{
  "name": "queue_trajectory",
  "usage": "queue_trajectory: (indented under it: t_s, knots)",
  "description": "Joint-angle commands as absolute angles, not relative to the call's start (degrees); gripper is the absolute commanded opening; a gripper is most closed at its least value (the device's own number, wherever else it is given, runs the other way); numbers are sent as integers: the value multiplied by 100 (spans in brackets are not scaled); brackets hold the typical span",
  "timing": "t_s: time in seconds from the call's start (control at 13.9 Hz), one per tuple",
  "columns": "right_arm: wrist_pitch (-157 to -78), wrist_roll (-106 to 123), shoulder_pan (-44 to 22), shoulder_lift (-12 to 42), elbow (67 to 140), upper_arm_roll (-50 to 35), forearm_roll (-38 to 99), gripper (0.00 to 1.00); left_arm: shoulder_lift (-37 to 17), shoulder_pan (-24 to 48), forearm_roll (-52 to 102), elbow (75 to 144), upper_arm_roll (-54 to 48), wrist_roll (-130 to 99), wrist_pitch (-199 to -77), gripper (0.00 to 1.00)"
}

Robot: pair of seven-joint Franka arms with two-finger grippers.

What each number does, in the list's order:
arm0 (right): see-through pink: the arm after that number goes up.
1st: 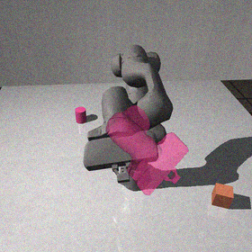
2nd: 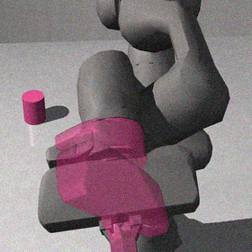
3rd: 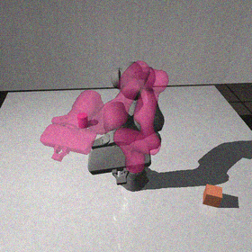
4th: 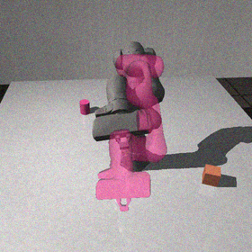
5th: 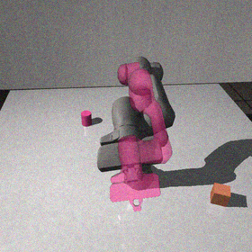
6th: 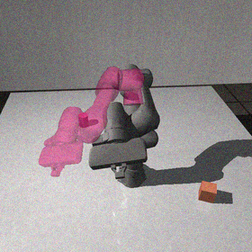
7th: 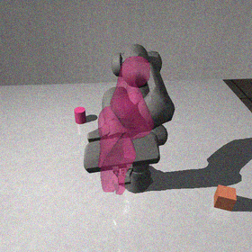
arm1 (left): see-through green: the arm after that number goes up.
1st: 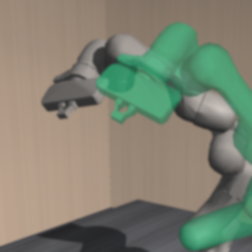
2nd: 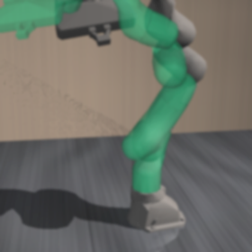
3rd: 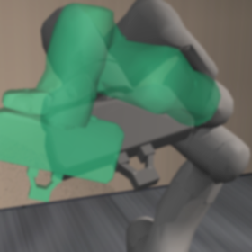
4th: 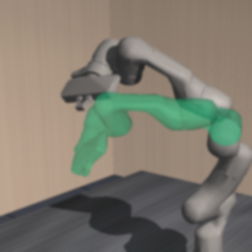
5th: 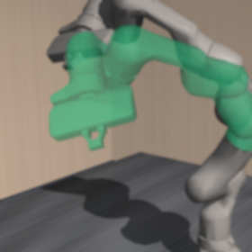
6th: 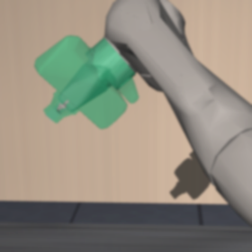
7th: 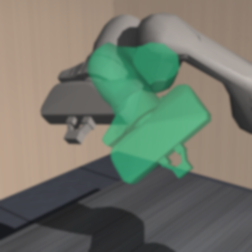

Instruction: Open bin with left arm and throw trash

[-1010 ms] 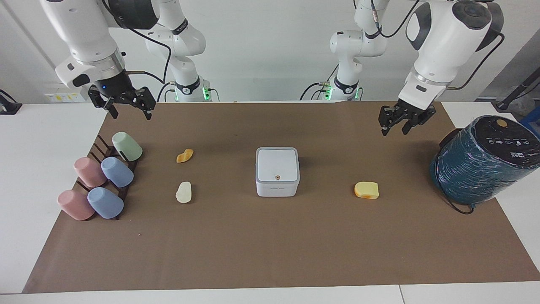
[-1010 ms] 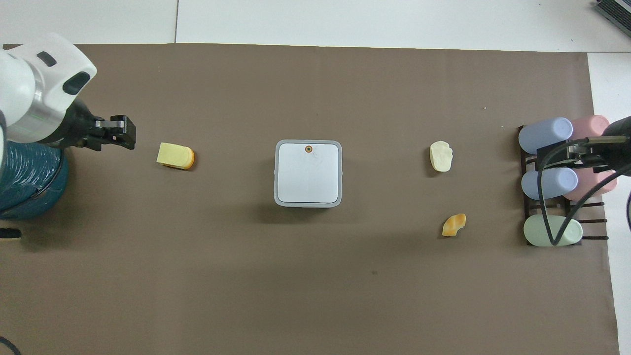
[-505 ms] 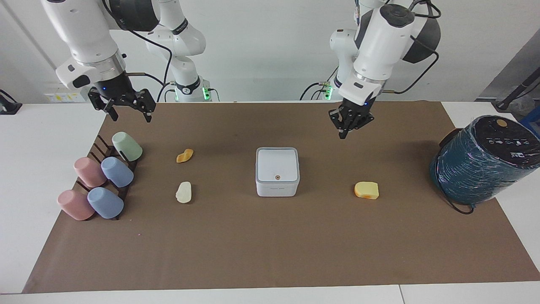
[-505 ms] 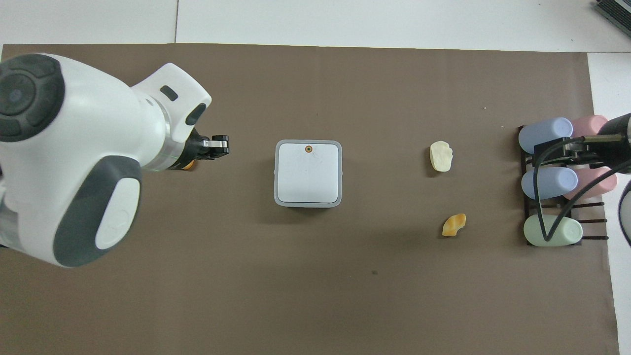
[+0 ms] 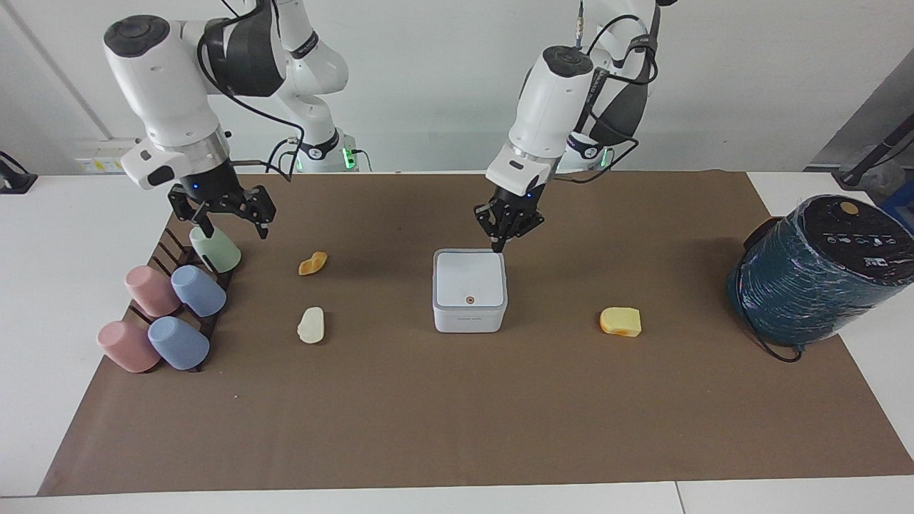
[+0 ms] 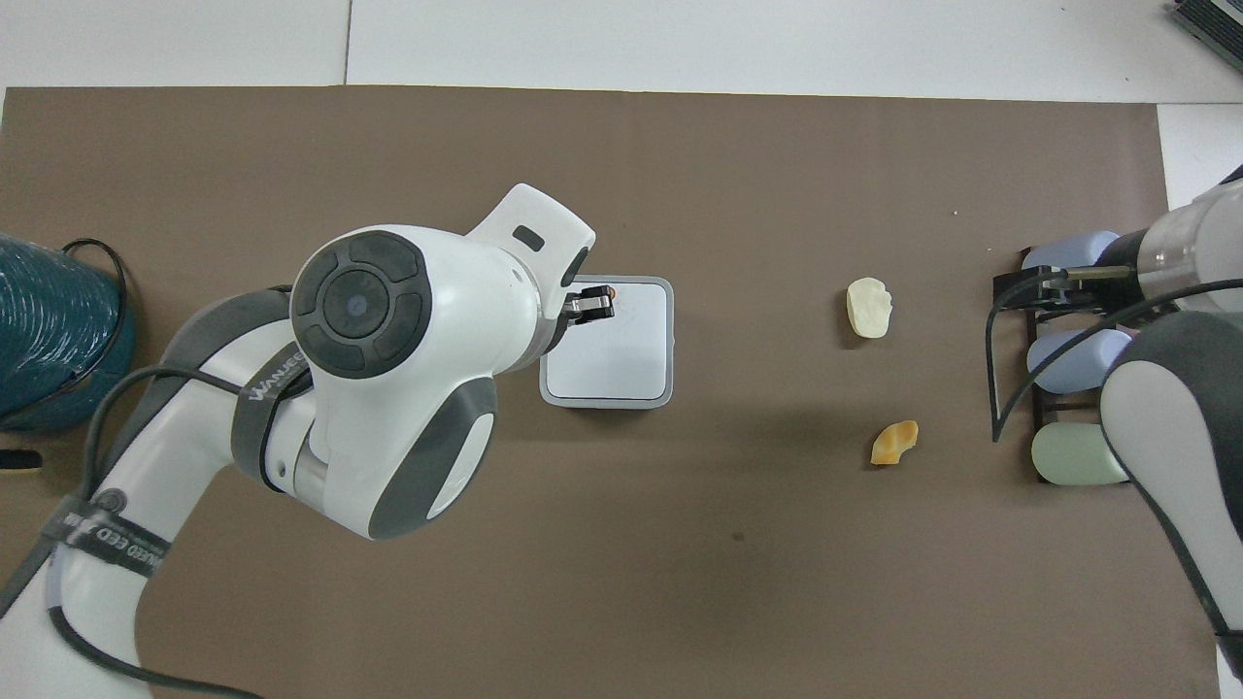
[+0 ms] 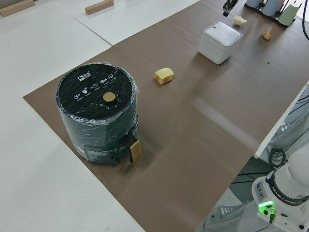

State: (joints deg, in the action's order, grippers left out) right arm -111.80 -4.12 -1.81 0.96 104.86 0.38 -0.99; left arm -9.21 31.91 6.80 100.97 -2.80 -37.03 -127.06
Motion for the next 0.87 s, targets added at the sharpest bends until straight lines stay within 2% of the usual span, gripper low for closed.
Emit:
queue_trajectory:
  t_s: [0.0, 0.36, 0.72, 0.79]
  knots:
    - [-11863, -352, -211, 666, 10485, 0, 201, 100, -923, 3304, 966, 10344, -185, -3779, -13234, 0]
    - [-13287, -220, -536, 1730, 10555, 0, 246, 100, -1300, 3392, 1046, 10494, -185, -3805, -13842, 0]
    - [-14149, 447, -510, 1898, 11442, 0, 255, 99, -1362, 3542, 1055, 10696, -176, -3806, -13878, 0]
    - [-14168, 466, -518, 1916, 11469, 0, 255, 72, -1371, 3542, 1055, 10722, -176, -3797, -13921, 0]
